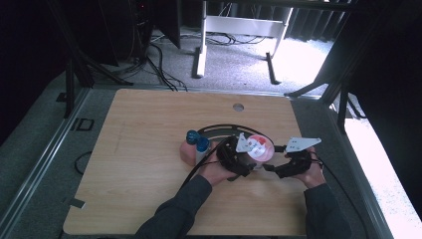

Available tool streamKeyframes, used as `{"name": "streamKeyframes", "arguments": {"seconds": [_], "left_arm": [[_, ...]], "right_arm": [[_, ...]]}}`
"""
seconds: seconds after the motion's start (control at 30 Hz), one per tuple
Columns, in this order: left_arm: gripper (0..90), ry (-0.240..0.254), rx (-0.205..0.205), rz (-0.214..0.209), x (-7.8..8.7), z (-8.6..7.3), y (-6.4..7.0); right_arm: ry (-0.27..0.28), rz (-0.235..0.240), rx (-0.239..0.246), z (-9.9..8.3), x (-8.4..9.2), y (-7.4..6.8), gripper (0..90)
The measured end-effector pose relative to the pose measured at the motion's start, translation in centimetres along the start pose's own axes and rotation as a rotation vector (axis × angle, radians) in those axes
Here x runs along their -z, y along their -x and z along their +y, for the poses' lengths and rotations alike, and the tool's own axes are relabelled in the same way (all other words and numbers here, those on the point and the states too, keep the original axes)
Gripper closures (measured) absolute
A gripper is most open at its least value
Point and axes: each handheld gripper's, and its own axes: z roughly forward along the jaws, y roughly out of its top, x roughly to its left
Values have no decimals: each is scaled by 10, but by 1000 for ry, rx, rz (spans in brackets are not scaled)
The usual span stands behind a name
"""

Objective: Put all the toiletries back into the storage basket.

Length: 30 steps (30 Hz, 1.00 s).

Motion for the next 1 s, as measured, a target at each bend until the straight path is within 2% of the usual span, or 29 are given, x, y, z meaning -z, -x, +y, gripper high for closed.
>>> {"name": "streamKeyframes", "arguments": {"seconds": [0.5, 0.67, 1.0], "left_arm": [[198, 18, 52, 32, -8, 4, -6], [198, 11, 56, 42, -12, 5, -9], [198, 11, 87, 58, -19, 8, -13]], "right_arm": [[-1, -17, -9, 5, -3, 13, 205], [-30, -17, 1, 9, -5, 17, 205], [-44, -21, -3, 11, -7, 27, 206]]}}
